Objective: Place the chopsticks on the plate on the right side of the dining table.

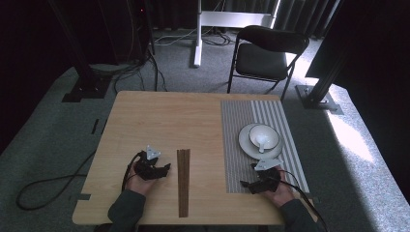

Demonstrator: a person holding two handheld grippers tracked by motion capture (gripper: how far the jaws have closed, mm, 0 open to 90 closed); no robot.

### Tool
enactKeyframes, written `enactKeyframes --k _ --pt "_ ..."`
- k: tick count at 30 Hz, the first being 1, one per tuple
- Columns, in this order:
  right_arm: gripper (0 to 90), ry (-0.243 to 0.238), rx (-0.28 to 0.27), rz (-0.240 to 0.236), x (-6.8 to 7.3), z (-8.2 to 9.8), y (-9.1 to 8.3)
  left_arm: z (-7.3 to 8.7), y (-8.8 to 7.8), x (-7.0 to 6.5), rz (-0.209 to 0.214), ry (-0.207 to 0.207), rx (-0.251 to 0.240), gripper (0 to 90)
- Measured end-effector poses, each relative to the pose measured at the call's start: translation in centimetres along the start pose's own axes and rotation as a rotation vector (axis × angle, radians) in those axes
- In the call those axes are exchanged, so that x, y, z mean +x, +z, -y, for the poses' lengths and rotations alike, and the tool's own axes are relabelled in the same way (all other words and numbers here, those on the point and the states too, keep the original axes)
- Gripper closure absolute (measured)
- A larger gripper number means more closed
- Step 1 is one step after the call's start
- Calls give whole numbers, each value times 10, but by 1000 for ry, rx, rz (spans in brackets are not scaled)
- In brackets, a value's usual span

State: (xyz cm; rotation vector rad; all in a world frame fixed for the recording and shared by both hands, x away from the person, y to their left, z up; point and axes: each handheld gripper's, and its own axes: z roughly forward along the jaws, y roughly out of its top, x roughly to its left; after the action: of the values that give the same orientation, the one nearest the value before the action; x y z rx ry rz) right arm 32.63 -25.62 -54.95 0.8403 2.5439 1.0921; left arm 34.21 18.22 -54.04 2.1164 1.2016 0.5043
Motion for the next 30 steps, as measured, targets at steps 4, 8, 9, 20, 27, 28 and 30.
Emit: enactKeyframes --k 4,8,9,20,27,28,30 --pt "124 0 0 0 0 0 0 0 -1 0 -2 0 2 324" --pt "124 0 0 0 0 0 0 0 -2 -1 -6 -4 7 362" --pt "124 0 0 -1 0 0 0 0 -2 -1 -6 -4 7 362" --pt "124 -2 0 -2 0 0 0 2 -6 -5 2 5 22 390" --pt "124 -2 1 -2 0 0 0 3 -13 -10 19 7 7 398" --pt "124 -2 0 -2 0 0 0 3 -14 -11 19 8 7 398" --pt "124 -2 0 -2 0 0 0 3 -15 -11 25 5 2 398"
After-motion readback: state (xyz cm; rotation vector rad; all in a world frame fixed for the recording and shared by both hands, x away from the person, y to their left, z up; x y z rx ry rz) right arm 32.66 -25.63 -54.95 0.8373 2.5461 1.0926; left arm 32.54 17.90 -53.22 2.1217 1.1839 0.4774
